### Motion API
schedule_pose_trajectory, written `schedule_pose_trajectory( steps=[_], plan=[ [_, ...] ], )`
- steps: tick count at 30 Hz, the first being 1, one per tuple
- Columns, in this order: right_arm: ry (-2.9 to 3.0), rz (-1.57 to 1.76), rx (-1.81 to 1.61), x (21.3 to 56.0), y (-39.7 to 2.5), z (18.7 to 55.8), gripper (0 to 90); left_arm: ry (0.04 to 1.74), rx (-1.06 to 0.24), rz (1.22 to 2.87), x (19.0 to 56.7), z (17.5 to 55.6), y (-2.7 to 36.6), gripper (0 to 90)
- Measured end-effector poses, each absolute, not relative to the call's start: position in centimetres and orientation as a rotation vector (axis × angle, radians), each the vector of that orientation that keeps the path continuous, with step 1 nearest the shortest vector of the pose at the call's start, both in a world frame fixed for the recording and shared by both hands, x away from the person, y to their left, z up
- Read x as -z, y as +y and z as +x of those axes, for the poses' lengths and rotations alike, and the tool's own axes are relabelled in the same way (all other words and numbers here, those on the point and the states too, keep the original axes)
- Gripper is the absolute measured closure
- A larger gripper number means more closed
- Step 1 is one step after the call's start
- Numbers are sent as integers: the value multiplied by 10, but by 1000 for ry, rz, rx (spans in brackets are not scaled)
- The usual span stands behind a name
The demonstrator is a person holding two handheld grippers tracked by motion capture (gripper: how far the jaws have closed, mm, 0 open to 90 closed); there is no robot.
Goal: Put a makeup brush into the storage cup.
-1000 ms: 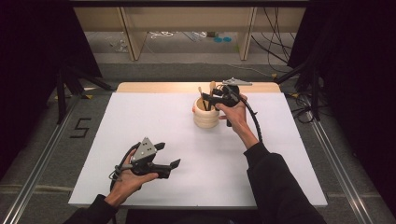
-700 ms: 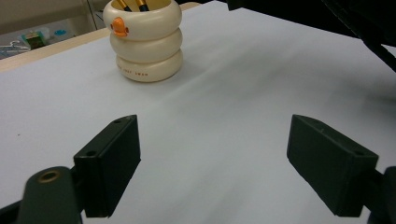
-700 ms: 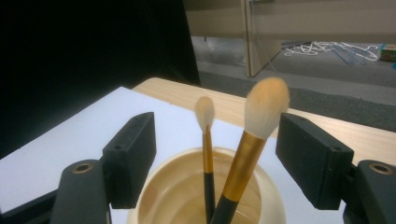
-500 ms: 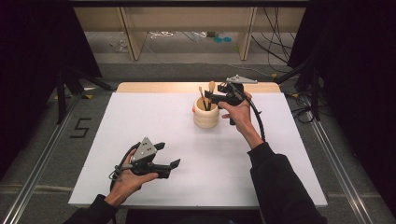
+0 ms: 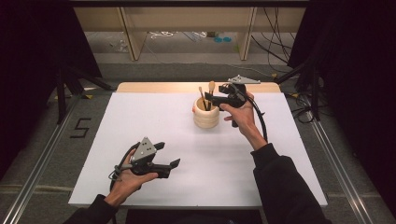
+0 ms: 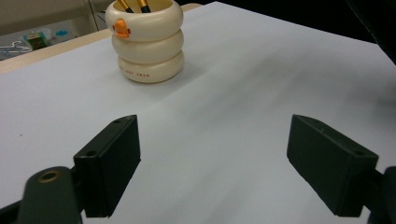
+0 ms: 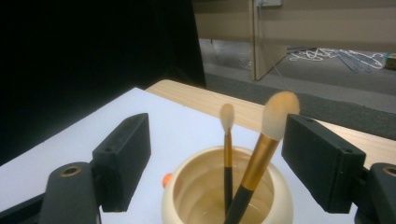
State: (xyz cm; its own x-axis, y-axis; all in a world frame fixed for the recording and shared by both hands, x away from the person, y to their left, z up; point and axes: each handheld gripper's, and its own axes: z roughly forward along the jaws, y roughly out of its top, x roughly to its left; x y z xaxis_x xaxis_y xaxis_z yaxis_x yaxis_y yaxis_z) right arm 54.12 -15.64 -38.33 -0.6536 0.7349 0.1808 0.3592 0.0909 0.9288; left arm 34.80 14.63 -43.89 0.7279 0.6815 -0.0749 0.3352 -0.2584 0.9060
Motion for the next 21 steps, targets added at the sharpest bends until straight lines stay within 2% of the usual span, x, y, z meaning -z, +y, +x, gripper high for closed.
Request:
schedule_pose_trajectory(
  steps=[17,21],
  plan=[
    [2046,1025,-1555,378,-167,516,237,773,-451,1902,437,350,150,174],
    [2043,1018,-1559,377,-168,509,236,782,-419,1867,438,348,147,174]
  ],
)
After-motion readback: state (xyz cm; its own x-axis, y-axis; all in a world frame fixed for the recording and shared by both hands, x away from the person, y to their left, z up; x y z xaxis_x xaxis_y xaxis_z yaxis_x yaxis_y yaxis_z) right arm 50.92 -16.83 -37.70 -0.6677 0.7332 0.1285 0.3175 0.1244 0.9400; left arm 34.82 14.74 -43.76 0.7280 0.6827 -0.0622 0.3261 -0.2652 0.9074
